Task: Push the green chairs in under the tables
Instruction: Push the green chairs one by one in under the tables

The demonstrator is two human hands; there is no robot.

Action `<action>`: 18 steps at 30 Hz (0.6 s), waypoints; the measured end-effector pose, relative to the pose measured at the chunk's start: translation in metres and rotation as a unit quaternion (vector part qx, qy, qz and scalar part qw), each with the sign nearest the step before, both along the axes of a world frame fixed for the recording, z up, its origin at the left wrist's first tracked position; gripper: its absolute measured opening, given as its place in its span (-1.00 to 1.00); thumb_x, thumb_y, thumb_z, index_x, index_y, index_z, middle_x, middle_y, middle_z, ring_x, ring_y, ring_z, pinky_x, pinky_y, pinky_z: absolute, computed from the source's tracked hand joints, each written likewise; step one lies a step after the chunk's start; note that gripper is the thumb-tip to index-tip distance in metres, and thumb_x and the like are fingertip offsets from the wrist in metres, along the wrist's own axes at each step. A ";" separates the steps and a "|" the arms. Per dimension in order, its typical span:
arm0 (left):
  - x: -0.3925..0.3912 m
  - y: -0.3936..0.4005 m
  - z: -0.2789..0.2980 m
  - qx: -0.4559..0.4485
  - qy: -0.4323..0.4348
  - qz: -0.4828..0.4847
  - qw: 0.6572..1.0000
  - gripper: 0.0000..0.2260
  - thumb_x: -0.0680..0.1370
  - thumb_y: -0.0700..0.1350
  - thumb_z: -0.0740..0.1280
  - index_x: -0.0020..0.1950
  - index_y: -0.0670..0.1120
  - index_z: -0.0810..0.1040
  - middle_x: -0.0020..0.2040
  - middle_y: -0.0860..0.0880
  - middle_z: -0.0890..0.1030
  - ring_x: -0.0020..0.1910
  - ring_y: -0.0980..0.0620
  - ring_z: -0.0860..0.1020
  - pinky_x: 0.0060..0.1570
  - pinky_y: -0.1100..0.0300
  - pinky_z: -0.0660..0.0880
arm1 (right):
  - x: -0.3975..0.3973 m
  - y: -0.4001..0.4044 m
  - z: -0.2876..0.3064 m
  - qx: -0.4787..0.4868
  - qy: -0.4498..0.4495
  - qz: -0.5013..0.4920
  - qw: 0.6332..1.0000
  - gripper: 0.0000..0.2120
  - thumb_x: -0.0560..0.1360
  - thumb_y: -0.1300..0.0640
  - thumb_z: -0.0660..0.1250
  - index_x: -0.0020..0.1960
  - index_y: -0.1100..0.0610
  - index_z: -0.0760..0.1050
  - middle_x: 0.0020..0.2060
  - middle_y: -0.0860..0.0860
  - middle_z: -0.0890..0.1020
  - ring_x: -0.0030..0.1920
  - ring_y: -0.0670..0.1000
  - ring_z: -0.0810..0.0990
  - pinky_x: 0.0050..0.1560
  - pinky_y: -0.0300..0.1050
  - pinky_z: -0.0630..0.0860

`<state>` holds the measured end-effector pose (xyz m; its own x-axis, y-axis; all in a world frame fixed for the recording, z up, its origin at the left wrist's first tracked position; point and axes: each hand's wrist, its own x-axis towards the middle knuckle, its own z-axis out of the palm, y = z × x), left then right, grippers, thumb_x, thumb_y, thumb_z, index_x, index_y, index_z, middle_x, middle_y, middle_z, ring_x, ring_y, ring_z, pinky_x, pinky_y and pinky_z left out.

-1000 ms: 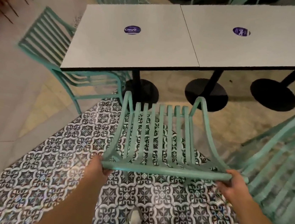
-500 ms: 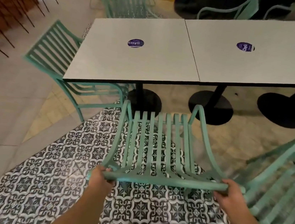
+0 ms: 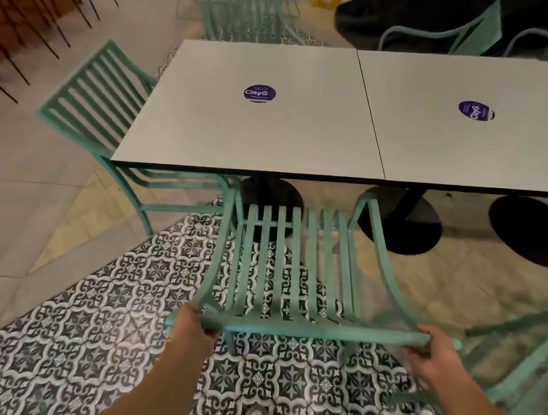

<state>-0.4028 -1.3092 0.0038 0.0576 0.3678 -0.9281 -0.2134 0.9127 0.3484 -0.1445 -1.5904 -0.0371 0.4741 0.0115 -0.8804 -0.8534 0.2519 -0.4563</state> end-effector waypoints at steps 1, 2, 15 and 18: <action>0.004 0.005 -0.002 0.003 0.005 0.000 1.000 -0.70 0.59 -0.17 0.25 0.32 -0.15 0.41 0.24 -0.14 0.50 -0.19 -0.01 0.53 -0.51 0.12 0.49 | 0.006 0.006 0.001 -0.002 0.009 0.002 1.000 -0.89 0.57 0.24 0.17 -0.09 0.25 0.42 -0.39 0.20 0.63 -0.36 0.12 0.65 -0.51 -0.09 0.58; 0.005 0.009 -0.003 0.002 0.010 0.005 1.000 -0.70 0.58 -0.17 0.26 0.31 -0.15 0.41 0.21 -0.14 0.51 -0.19 -0.03 0.53 -0.51 0.11 0.49 | 0.009 0.009 0.001 -0.003 0.013 0.008 1.000 -0.89 0.56 0.24 0.17 -0.12 0.23 0.41 -0.50 0.18 0.61 -0.45 0.11 0.63 -0.59 -0.09 0.53; 0.020 0.011 -0.010 0.023 0.048 0.028 0.998 -0.83 0.58 -0.14 0.27 0.13 -0.16 0.51 0.06 -0.14 0.59 -0.11 -0.10 0.65 -0.20 0.08 0.63 | 0.029 0.009 -0.025 -0.021 0.001 0.012 1.000 -0.78 0.43 0.25 0.28 0.07 0.18 0.43 0.03 0.18 0.59 0.09 0.14 0.56 0.06 0.09 0.60; 0.019 0.012 -0.009 0.008 0.034 0.045 0.998 -0.82 0.57 -0.15 0.27 0.16 -0.13 0.49 0.07 -0.15 0.59 -0.09 -0.14 0.64 -0.05 0.02 0.62 | 0.025 0.013 -0.018 -0.003 0.002 0.004 1.000 -0.90 0.49 0.26 0.24 0.00 0.19 0.42 -0.14 0.16 0.61 -0.10 0.08 0.56 -0.33 -0.06 0.64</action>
<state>-0.3843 -1.2976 -0.0055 -0.0399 0.3825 -0.9231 -0.2701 0.8853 0.3785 -0.1195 -1.5776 -0.0548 0.4704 0.0107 -0.8824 -0.8573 0.2426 -0.4541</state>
